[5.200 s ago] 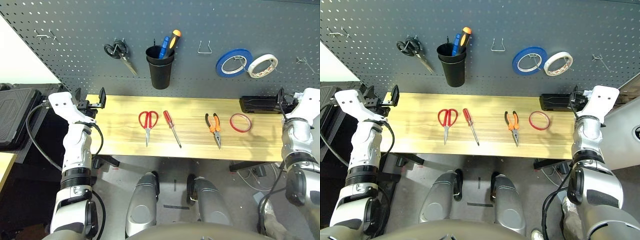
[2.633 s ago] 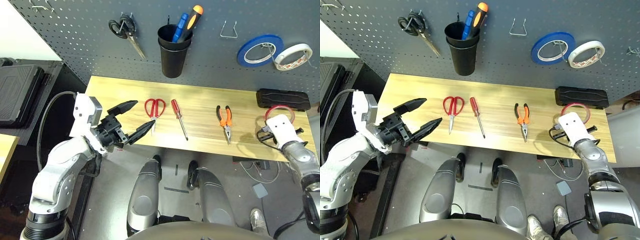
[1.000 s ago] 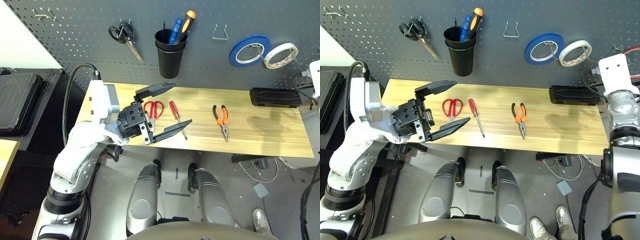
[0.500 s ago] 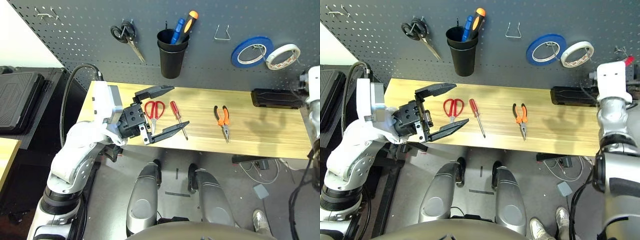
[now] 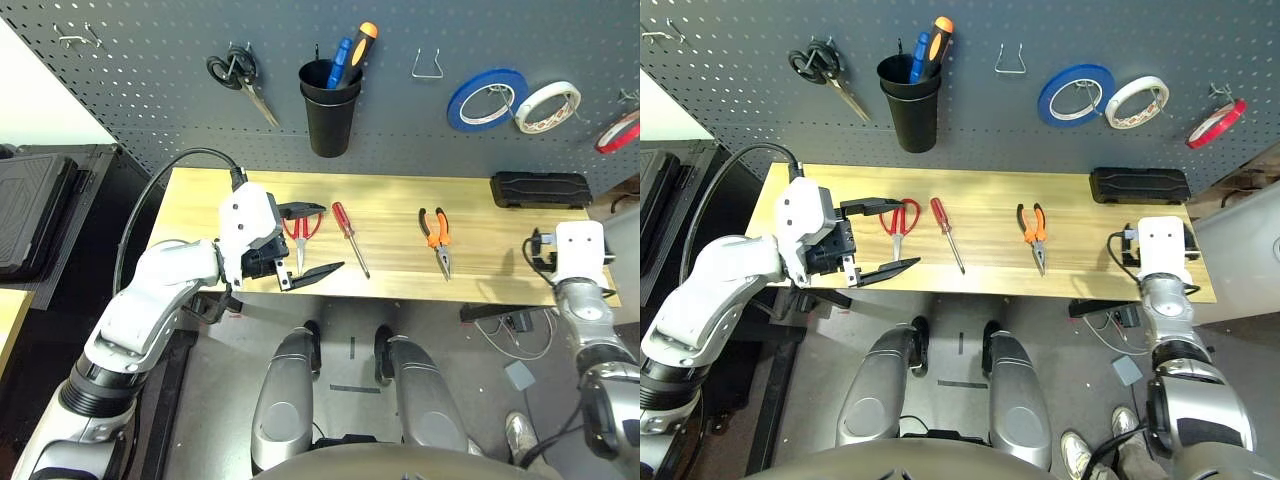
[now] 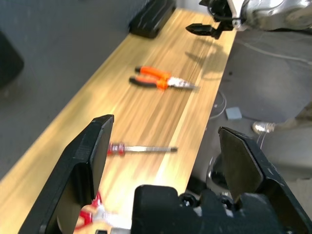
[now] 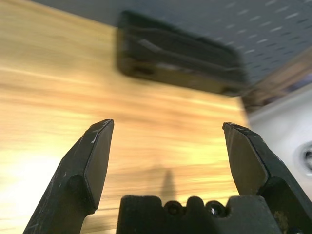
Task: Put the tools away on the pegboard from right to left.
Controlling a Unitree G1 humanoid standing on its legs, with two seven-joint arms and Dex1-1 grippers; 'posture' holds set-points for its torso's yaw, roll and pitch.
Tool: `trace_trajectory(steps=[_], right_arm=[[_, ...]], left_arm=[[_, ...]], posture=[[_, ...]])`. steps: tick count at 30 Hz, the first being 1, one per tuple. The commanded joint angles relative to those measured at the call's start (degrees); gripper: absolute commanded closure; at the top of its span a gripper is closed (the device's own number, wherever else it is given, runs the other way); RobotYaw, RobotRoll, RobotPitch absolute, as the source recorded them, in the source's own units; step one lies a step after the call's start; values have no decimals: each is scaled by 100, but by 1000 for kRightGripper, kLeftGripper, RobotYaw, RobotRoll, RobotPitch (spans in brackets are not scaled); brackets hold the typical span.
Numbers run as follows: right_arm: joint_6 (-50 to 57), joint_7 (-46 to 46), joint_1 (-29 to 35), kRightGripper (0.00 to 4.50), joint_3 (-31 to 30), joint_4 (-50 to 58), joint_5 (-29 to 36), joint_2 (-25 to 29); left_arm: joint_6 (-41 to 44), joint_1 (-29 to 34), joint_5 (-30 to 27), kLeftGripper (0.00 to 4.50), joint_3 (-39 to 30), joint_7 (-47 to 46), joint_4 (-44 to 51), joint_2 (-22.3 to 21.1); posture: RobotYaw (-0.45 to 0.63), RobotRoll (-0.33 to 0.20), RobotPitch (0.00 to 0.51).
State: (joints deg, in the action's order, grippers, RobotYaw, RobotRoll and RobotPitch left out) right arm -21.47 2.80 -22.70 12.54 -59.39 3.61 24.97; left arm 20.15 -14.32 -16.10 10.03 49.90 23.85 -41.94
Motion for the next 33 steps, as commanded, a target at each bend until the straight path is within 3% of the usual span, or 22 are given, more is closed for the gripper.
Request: trace_trajectory(steps=[1, 8, 14, 20, 33], right_arm=[[1318, 342, 242, 27, -80, 1080, 336, -424], [3924, 657, 360, 27, -340, 3066, 683, -873], [5015, 781, -3, 27, -472, 3370, 746, -1037], [5536, 645, -607, 27, -492, 2639, 589, -1030], [5116, 267, -1838, 27, -371, 205, 353, -968]], left_arm=[[205, 169, 190, 0, 197, 102, 53, -146], [325, 206, 383, 0, 251, 79, 36, -212], [430, 287, 414, 0, 217, 67, 128, -243], [568, 332, 431, 0, 168, 17, 220, -249], [760, 414, 440, 0, 89, -30, 383, -294]], posture=[[219, 0, 271], [233, 0, 278], [251, 0, 284], [274, 0, 287], [304, 0, 299]])
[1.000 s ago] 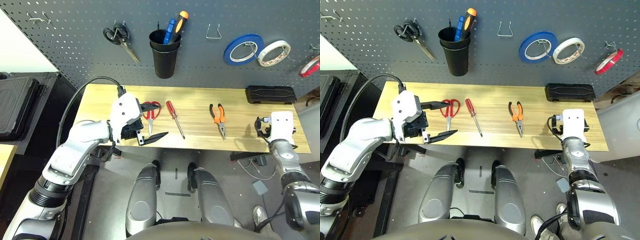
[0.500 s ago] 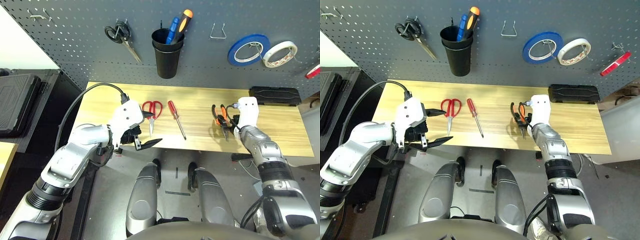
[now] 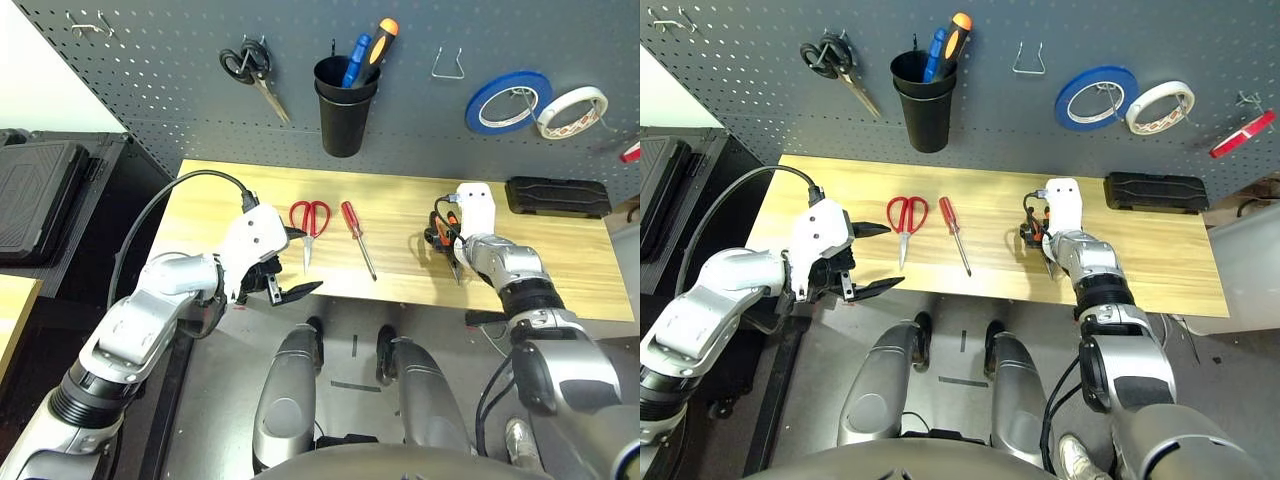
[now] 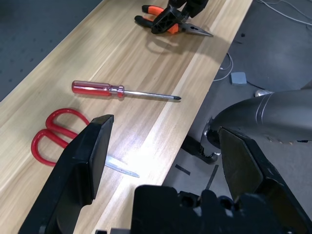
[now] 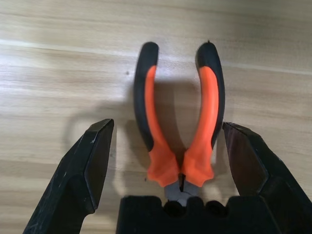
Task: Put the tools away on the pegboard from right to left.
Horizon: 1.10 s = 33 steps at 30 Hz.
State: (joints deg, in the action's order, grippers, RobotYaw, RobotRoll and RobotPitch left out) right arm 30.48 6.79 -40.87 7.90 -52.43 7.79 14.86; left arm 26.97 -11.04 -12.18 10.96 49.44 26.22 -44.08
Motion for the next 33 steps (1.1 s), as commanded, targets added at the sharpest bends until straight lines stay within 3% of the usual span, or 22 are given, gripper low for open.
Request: trace_trajectory(steps=[1, 6, 9, 12, 13, 19, 26, 33], right_arm=[[-115, -158, -71, 27, 113, -619, -62, 40], [-256, -224, -251, 27, 157, -1185, -67, -21], [-359, -249, -272, 639, 154, -1303, -103, -26], [-516, -220, -220, 1654, 80, -1289, -173, -11], [-586, -201, -192, 1743, 47, -1257, -202, -3], [-1019, -98, 174, 1743, -30, -665, -298, 112], [-1966, 378, 1421, 1743, -337, 1333, -513, 265], [-3068, 672, 2349, 1743, -333, 2717, -517, 300]], left_arm=[[90, 89, 46, 0, -8, 15, 158, -80], [138, 83, 56, 0, 9, 13, 171, -61], [130, 75, 65, 0, 11, 6, 155, -42], [111, 69, 47, 0, -13, -16, 130, 2], [102, 63, 35, 0, -28, -23, 120, 23], [-31, 17, -226, 0, -358, -112, 176, 273], [-236, 78, -1079, 0, -1108, -279, 731, 797], [-274, -126, -1462, 0, -1424, -468, 1000, 898]], posture=[[303, 0, 300], [307, 0, 301], [307, 0, 299], [307, 0, 295], [308, 0, 291], [318, 0, 272], [321, 0, 254], [323, 0, 248]])
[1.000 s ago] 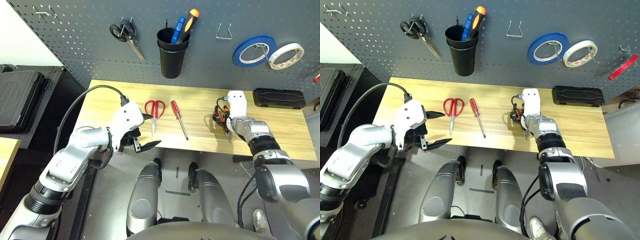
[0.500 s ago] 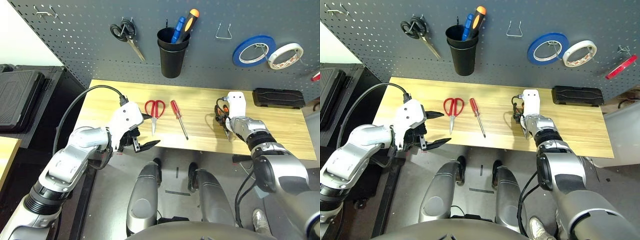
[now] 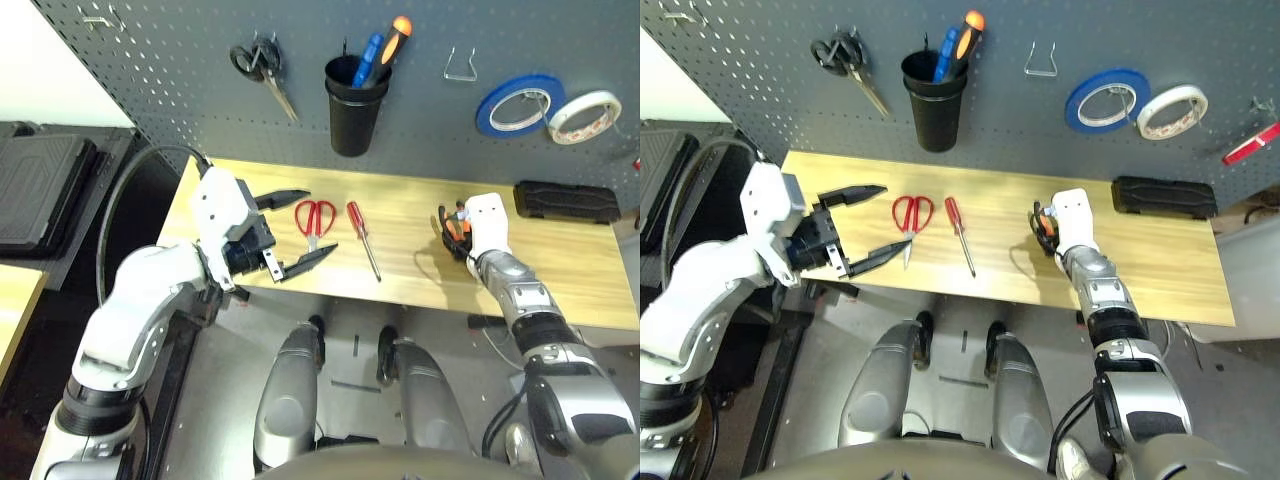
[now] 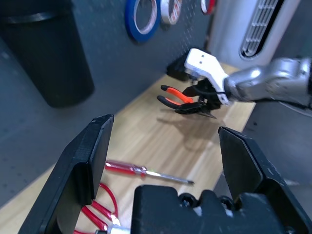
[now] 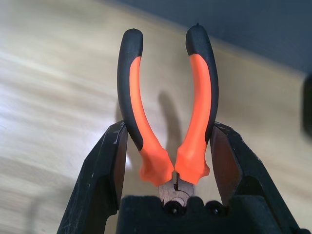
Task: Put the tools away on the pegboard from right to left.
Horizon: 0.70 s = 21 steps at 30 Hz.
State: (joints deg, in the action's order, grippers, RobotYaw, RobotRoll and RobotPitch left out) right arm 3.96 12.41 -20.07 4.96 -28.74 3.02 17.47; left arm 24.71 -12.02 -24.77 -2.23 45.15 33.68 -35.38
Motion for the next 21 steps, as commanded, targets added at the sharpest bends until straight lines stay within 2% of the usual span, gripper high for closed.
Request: trace_trajectory(steps=[1, 9, 14, 21], right_arm=[[-651, 174, 394, 1743, -30, 505, -21, 39], [-2828, 549, 1031, 1743, 110, 1258, 160, 5], [-3016, 421, 1029, 1743, 154, 1836, 208, -65], [-2939, -45, 657, 1743, 396, 2732, 207, -164]], left_arm=[[-25, -101, -323, 0, -162, -81, 299, 67], [96, -553, -1108, 0, -565, -558, 534, 346], [75, -793, -1151, 0, -645, -819, 336, 361], [-46, -871, -844, 0, -491, -798, -13, 257]], posture=[[323, 0, 246], [309, 0, 242], [292, 0, 238], [258, 0, 234]])
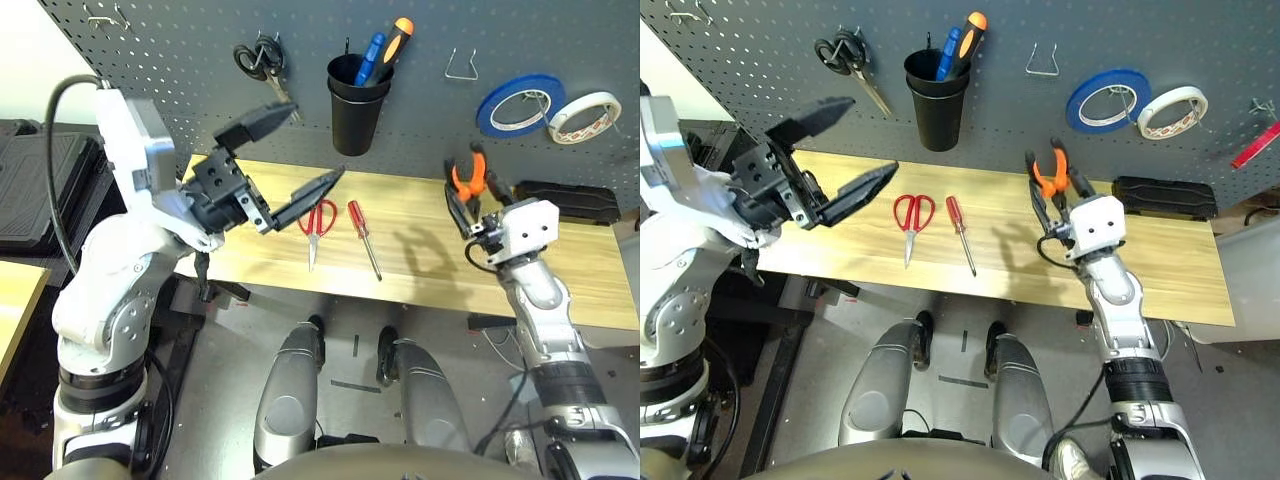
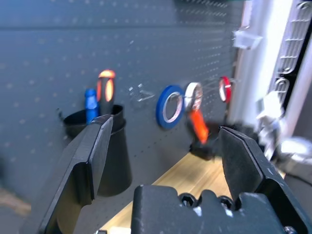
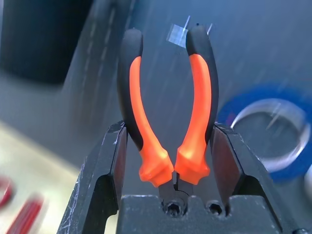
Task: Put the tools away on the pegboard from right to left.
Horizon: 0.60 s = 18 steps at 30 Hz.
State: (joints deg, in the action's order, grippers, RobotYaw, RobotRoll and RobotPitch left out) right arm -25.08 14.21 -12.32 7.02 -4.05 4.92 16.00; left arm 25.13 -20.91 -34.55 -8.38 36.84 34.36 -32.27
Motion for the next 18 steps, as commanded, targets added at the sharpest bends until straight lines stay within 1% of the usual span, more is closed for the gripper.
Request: trace_trajectory(steps=[1, 4, 11, 18], right_arm=[[31, -331, -235, 1743, 229, 319, 4, -47], [55, -489, -599, 1743, 188, 504, -49, -107], [265, -718, -1300, 1743, 91, 759, -104, -284], [115, -1142, -2628, 1743, -31, -102, -349, -698]], left_arm=[[-110, 15, 174, 0, 151, 48, -128, -55], [-192, -14, 273, 0, 232, 106, -272, -55], [-285, -56, 345, 0, 346, 175, -419, -39], [-361, -83, 452, 0, 436, 232, -535, -57]], posture=[[258, 0, 234], [233, 0, 228], [220, 0, 222], [221, 0, 227]])
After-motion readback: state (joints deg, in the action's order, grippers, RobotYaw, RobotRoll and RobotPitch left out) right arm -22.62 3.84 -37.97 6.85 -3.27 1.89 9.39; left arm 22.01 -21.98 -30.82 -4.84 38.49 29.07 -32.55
